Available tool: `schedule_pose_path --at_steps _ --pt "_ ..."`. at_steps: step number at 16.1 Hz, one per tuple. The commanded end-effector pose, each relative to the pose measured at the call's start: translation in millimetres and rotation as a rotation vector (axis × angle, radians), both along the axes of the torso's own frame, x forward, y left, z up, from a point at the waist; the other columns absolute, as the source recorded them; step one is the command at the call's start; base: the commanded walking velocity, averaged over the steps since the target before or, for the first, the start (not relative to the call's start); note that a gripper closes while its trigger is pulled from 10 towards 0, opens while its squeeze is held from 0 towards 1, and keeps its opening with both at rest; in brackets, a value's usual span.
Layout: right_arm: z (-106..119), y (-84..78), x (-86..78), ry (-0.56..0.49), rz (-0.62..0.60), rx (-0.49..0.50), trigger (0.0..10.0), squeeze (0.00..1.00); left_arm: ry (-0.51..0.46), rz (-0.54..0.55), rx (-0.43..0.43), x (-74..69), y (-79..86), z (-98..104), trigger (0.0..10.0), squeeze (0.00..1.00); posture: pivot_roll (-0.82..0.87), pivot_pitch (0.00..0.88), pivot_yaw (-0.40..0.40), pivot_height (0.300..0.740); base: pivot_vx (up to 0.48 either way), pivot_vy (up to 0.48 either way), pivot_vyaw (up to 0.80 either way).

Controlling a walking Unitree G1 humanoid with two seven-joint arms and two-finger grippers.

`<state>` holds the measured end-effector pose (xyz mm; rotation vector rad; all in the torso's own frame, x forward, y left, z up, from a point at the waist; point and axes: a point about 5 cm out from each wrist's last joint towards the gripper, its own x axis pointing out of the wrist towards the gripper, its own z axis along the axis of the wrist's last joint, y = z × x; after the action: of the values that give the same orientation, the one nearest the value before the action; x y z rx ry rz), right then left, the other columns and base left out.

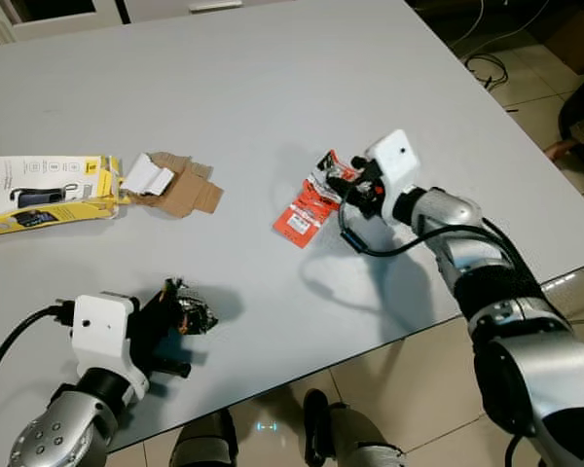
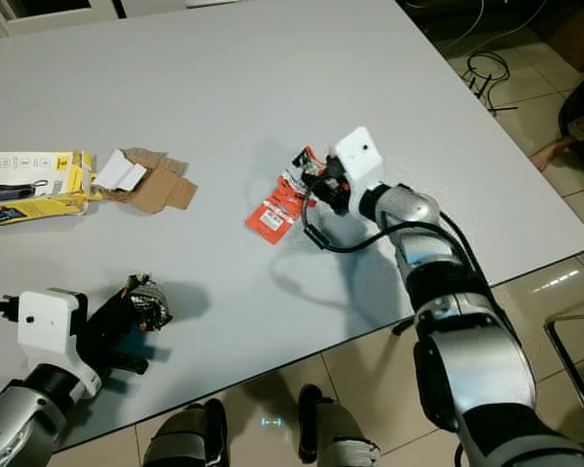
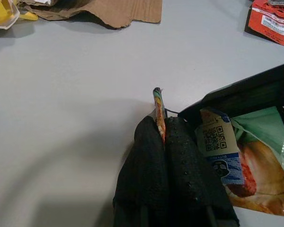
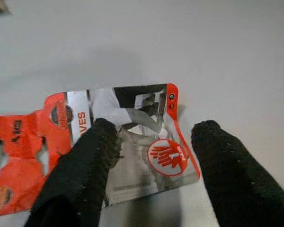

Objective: Picking trash to rubbish bin

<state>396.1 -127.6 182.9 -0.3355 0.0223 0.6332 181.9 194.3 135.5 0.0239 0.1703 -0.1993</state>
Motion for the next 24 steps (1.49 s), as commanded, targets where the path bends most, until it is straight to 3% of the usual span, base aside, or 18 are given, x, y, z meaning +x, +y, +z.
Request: schedule_pose_path --at_steps 1,6,10,14,19,24 --pt "-2 2.8 0.9 -0.003 -0.010 -0.033 10.0 1.00 0.027 -0.024 -0.023 -4.0 -4.7 -2 10.0 0.00 0.15 0.228 -0.049 0.740 0.000 0.000 0.00" --pt "6 10.4 5.1 -0.026 -0.029 -0.025 10.0 1.00 0.034 -0.034 -0.043 -6.1 -10.4 -3 10.0 0.00 0.15 0.233 -0.054 0.740 0.000 0.000 0.00" --pt "27 24.7 7.7 -0.092 0.000 0.021 10.0 1.00 0.040 -0.035 -0.048 -6.0 -11.7 -4 10.0 0.00 0.15 0.233 -0.052 0.740 0.000 0.000 0.00" --pt "39 34.8 11.1 -0.118 -0.031 0.005 10.0 1.00 0.047 -0.030 -0.050 -5.0 -11.5 -6 10.0 0.00 0.15 0.230 -0.051 0.740 0.000 0.000 0.00" --pt "25 39.7 15.1 -0.022 -0.157 -0.036 10.0 1.00 0.050 -0.025 -0.058 -3.7 -13.2 -8 10.0 0.00 0.14 0.227 -0.053 0.740 0.000 0.000 0.00" --pt "9 40.8 11.7 0.046 -0.174 -0.031 10.0 1.00 0.058 -0.018 -0.061 -3.6 -12.0 -10 10.0 0.00 0.14 0.226 -0.056 0.740 0.000 0.000 0.00"
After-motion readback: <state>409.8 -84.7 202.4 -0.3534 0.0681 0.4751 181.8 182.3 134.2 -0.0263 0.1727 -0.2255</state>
